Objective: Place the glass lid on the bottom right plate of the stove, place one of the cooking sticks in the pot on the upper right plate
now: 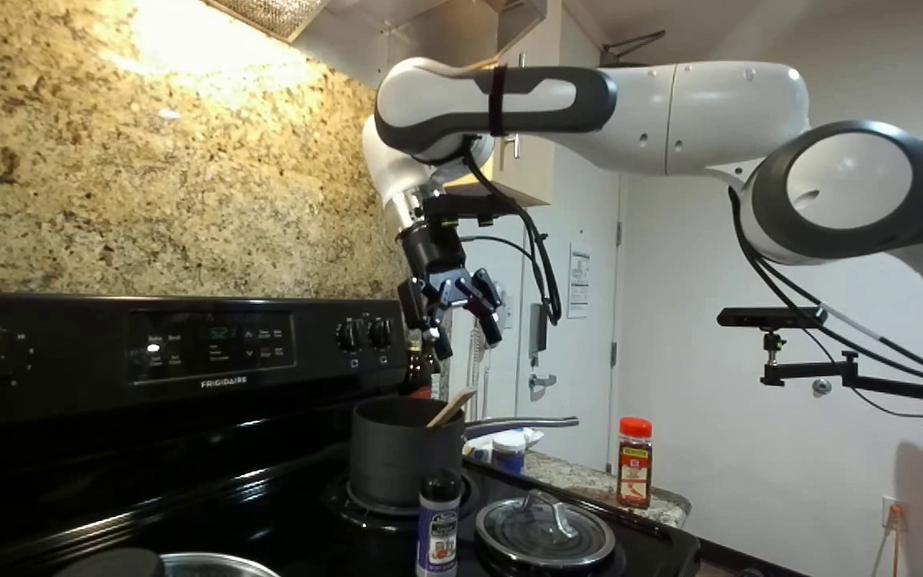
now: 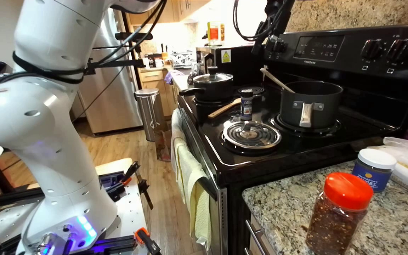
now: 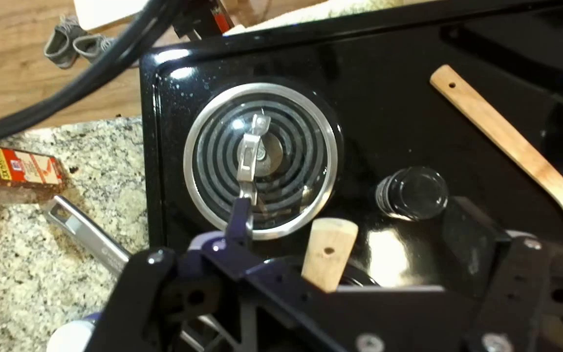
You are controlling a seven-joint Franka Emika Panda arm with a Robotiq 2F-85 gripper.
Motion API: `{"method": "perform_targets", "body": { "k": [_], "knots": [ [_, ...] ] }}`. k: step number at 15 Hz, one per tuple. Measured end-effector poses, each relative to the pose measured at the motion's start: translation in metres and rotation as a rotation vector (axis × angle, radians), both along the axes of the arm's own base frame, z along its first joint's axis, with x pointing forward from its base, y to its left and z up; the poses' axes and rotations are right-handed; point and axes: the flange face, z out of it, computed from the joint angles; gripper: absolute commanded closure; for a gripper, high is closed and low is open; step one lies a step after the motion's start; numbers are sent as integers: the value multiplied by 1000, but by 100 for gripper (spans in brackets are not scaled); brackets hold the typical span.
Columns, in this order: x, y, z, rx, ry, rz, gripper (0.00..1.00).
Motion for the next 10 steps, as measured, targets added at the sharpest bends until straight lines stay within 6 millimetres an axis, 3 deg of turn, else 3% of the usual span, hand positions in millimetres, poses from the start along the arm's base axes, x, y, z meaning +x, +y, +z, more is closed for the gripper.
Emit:
{"method": "perform_targets", "body": {
  "k": [5, 10],
  "knots": [
    [3, 0, 41, -6, -210, -43, 0],
    [-19, -13, 44, -10, -265, -76, 0]
  ]
}}
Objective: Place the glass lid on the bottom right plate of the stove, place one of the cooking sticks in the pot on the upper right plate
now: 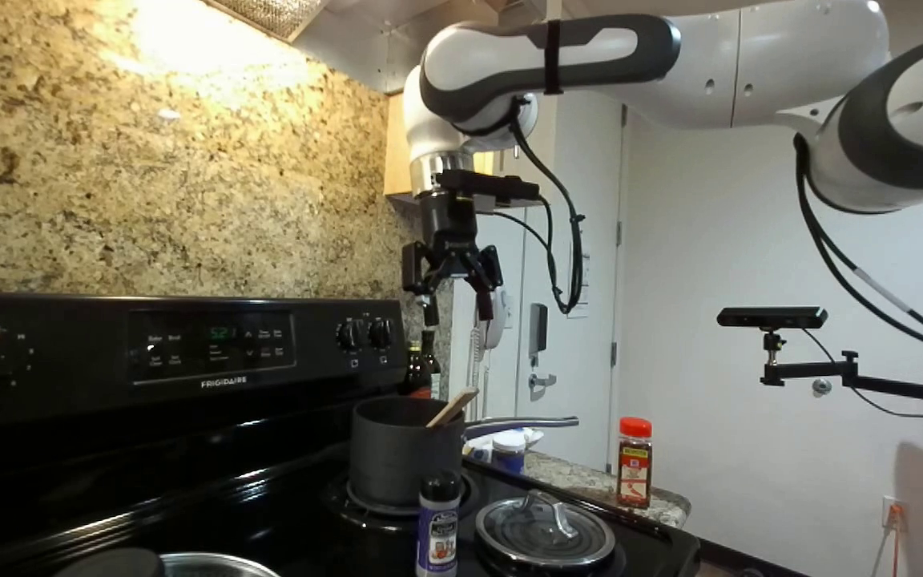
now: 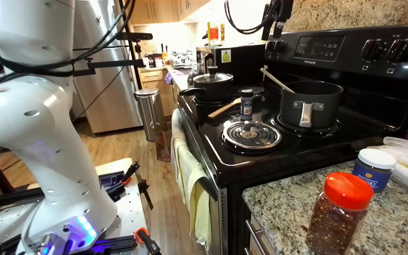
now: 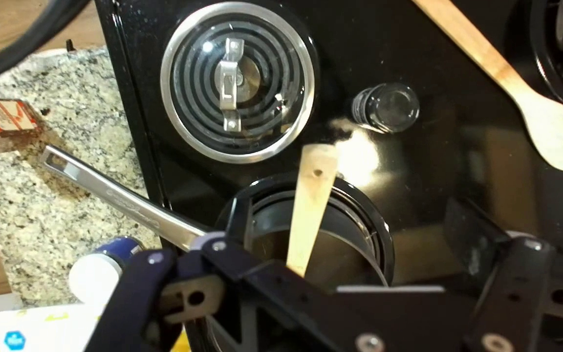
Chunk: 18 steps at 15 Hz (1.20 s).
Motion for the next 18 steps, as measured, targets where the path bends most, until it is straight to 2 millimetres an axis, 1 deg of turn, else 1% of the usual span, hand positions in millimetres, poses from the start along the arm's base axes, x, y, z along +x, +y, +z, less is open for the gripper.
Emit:
{"method": "perform_targets", "body": {
  "k": [5, 8, 11, 13, 15, 18],
  "knots": [
    [-49, -18, -14, 5, 85, -35, 0],
    [-86, -18, -19, 15, 123, -34, 0],
    [-113, -15, -25, 26, 69, -9, 0],
    [-129, -12, -36, 34, 24, 22, 0],
    [-144, -9, -51, 36, -11, 35, 0],
    [-167, -5, -72, 38, -14, 41, 0]
  ]
}}
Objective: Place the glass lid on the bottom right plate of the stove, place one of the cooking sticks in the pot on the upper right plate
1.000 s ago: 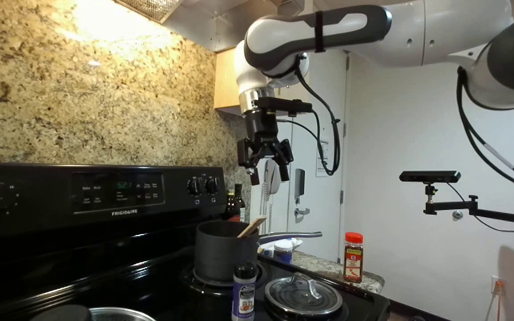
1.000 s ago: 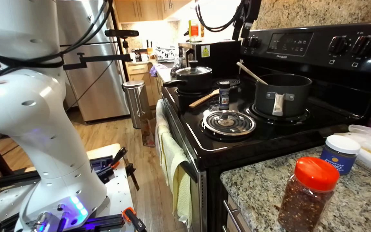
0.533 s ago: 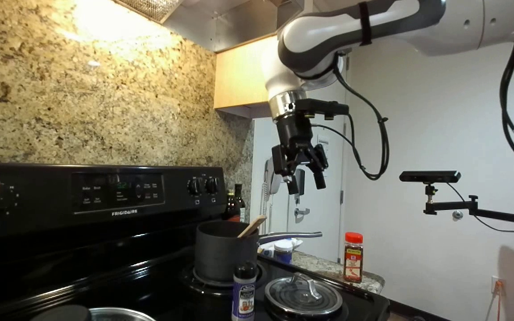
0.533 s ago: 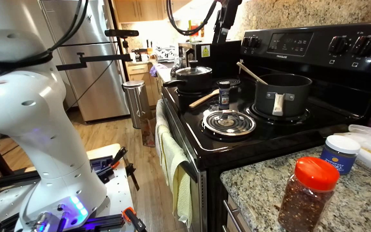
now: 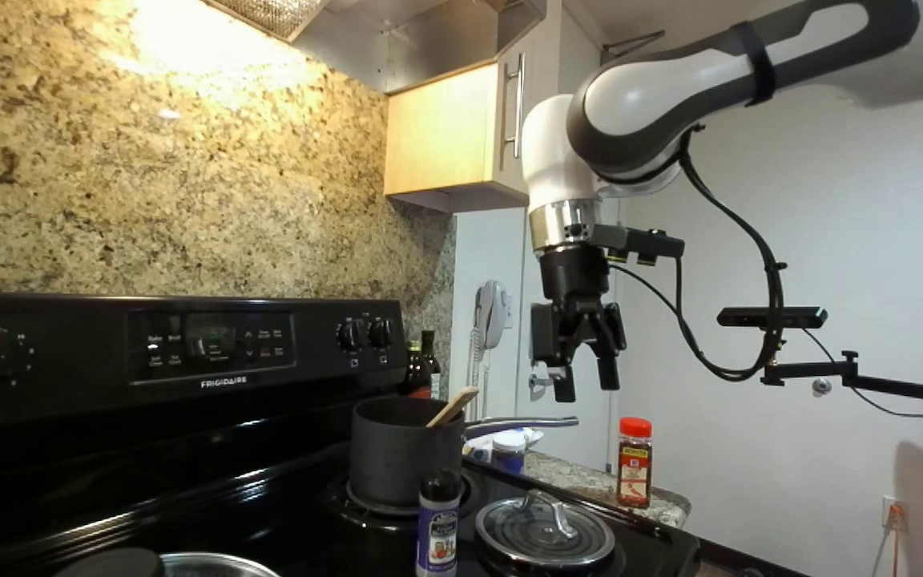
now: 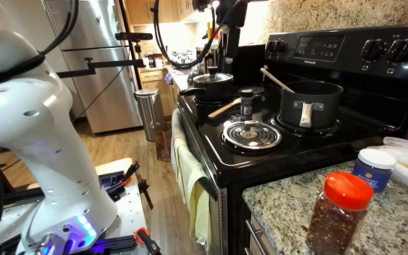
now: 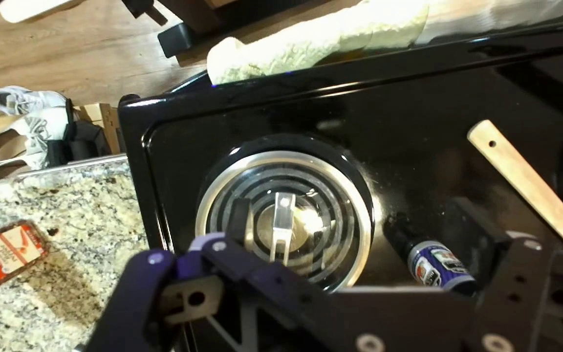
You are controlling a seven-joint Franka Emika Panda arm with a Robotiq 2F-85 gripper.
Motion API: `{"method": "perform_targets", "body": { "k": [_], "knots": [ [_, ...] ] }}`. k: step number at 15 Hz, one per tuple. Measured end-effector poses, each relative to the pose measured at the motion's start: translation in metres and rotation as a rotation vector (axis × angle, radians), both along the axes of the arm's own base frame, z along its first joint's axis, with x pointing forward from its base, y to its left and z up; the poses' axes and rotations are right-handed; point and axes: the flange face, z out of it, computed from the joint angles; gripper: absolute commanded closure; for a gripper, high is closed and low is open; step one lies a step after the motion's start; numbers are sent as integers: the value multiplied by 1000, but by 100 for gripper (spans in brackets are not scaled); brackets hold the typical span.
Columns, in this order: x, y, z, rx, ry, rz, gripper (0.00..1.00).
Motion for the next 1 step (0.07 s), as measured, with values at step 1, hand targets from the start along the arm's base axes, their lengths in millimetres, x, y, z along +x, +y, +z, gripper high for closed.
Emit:
{"method": "perform_targets", "body": {
  "k": [1],
  "knots": [
    [-6, 1, -4, 1, 5, 1, 0]
  ]
}}
